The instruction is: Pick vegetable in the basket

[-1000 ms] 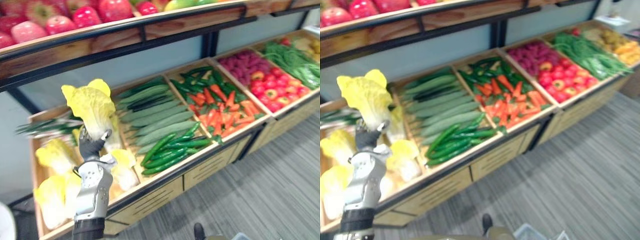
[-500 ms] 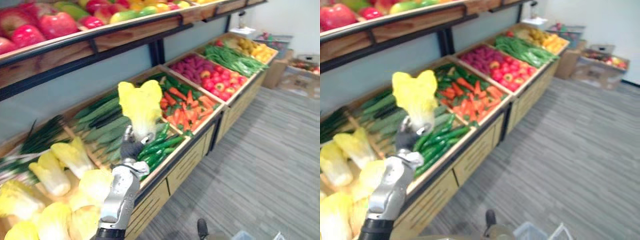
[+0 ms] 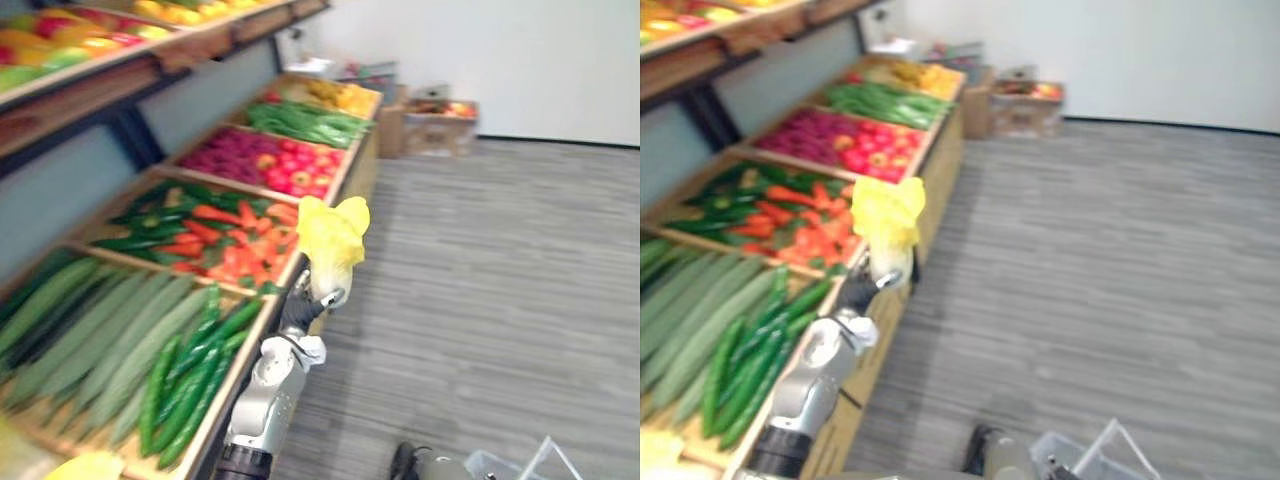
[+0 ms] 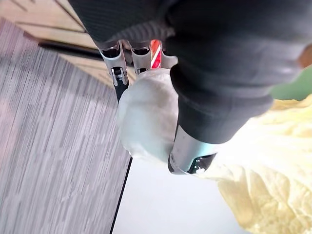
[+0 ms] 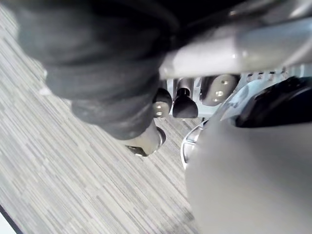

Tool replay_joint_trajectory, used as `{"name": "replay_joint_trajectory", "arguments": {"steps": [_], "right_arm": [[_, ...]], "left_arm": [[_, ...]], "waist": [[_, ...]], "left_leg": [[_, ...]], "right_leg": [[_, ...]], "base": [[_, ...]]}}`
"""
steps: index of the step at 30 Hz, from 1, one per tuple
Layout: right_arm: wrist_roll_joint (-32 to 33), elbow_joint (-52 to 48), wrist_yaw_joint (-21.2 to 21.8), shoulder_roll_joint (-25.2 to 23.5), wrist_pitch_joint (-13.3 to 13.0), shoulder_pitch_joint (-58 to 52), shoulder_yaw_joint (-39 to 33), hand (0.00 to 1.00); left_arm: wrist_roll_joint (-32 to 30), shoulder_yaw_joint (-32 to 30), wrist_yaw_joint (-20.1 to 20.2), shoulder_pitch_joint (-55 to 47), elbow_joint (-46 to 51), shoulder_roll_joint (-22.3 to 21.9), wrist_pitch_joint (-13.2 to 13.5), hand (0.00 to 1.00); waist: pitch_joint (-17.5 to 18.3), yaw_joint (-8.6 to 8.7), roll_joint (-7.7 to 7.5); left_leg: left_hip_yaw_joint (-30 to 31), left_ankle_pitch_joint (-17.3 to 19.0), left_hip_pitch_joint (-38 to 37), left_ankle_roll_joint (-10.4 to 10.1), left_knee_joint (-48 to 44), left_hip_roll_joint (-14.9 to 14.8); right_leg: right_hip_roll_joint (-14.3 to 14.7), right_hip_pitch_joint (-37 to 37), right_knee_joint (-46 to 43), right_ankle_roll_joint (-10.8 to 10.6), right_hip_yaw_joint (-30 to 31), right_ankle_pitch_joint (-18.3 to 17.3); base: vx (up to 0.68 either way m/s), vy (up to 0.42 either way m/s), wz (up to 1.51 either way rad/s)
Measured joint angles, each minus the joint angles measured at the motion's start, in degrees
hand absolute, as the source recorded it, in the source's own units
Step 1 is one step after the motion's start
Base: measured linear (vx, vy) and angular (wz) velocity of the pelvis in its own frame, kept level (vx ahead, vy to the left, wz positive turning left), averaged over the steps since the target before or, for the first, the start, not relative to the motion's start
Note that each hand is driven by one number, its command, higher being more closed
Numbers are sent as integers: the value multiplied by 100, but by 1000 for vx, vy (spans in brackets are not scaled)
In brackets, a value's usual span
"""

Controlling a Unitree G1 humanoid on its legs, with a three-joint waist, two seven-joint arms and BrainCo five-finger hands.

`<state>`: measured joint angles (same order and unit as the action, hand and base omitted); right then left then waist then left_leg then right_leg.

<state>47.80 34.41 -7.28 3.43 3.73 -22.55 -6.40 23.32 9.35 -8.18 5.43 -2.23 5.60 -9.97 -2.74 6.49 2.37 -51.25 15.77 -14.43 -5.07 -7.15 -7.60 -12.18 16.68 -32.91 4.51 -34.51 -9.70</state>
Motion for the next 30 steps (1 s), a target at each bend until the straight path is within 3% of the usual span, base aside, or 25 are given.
{"name": "replay_joint_trajectory", "arguments": {"steps": [1, 4, 6, 8, 11, 17, 21, 25, 30], "right_arm": [[-8, 6, -66, 3, -98, -4, 8, 100], [-63, -356, -336, 27, -265, -42, 102, 100], [-305, -788, -508, -29, -322, -235, 198, 100], [-520, -1352, -647, -55, -347, -291, 141, 100], [-514, -2668, -718, -187, -582, -188, -241, 100], [-515, -3369, -887, -232, -654, 244, -545, 100], [-527, -3852, -855, -250, -653, 545, -469, 100], [-504, -4077, -444, -178, -624, 959, -445, 100], [-391, -3776, 129, 56, -215, 1176, -313, 100]], "left_arm": [[0, 144, -2, -25, -65, -43, -7, 100], [-14, 351, -15, -26, -462, -100, -140, 100], [-205, 540, -44, -23, -639, -82, -156, 100], [-214, 681, -54, -5, -658, -88, -162, 100], [-209, 869, -225, 190, -882, -89, -313, 100], [-191, 807, -606, 223, -883, 13, -408, 100], [-161, 729, -733, 223, -883, 102, -428, 100], [-133, 630, -725, 226, -882, 157, -426, 100], [-108, 619, -708, 234, -897, 197, -426, 100]], "waist": [[31, 4, -47], [77, -38, 134], [84, -30, 60], [94, 58, 62], [110, 147, -39], [103, 98, -24], [91, 83, -48], [32, 47, -167], [-59, -43, -327]], "left_leg": [[-70, -6, -3, -11, -64, 36], [-152, -159, 39, 39, -295, -170], [59, -56, 40, -32, -257, -218], [197, -122, 100, 46, -31, -224], [253, -137, 219, 34, 54, -213], [597, -328, 327, 118, 10, -112], [906, -460, 346, 290, 44, 33], [1124, -465, 429, 293, 91, 59], [1319, -449, 528, 302, 124, 73]], "right_leg": [[-157, -209, 167, -208, -17, -232], [556, -492, 1255, -22, 185, 167], [791, -711, 1704, 28, 373, 344], [997, -703, 1877, 34, 474, 439], [1100, -700, 2249, -28, 518, 699], [1217, -1026, 3179, -2, 512, 1294], [1254, -1332, 3874, -124, 510, 1626], [1252, -1309, 3932, -152, 494, 1656], [1205, -1278, 3932, -220, 335, 1707]], "base": [[148, -87, -64], [82, -125, -84], [-34, -110, -71], [-90, -25, -45], [-108, -6, -14], [-50, 11, 8], [-58, -33, 7], [-63, -34, 7], [-64, -22, 16]]}}
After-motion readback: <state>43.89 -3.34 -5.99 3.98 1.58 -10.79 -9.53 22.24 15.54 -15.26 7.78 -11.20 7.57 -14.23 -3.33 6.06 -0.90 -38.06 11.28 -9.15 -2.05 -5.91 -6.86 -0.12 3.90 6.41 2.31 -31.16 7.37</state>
